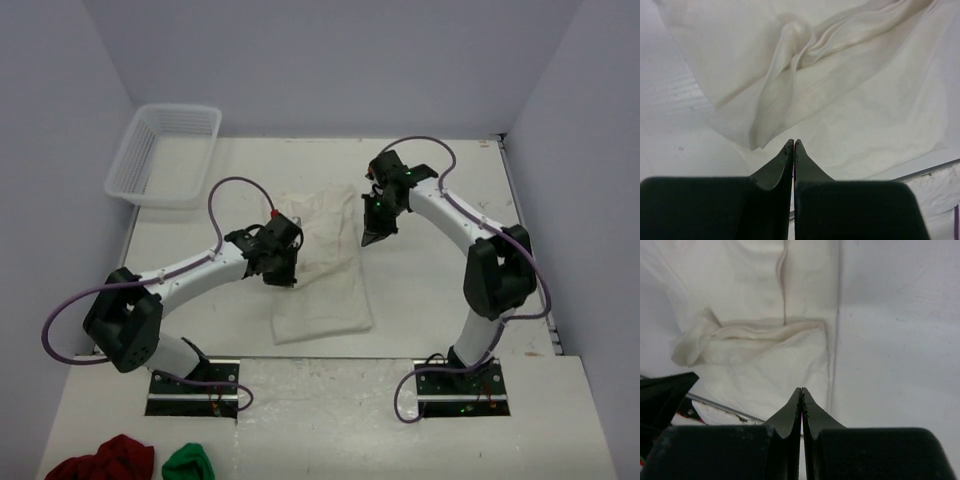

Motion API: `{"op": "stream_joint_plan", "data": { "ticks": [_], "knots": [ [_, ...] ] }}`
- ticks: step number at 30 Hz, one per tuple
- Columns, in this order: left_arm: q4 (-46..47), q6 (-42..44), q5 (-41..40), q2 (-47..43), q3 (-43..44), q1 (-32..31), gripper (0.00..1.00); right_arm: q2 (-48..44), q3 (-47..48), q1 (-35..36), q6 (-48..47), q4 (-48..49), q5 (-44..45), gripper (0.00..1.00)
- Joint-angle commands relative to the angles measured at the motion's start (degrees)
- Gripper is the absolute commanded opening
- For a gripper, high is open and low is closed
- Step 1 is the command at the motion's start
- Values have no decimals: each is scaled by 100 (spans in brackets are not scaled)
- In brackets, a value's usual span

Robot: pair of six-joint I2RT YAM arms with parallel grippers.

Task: Fold and stack the t-shirts
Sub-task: Fold the folded rectangular tshirt in 1/3 of the way

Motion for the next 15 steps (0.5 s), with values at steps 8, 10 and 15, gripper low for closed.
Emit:
{"op": "stream_joint_plan", "data": {
  "ticks": [8,10,15],
  "knots": [
    [-167,190,-265,416,692,3,0,-1270,-1697,366,8,315,-753,0],
    [-158,181,-221,417,683,3,0,-1252,-1916,549,105,517,-884,0],
    [-167,163,-72,338,631,-5,0,-936,-2181,884,298,991,-1087,0]
  ]
}}
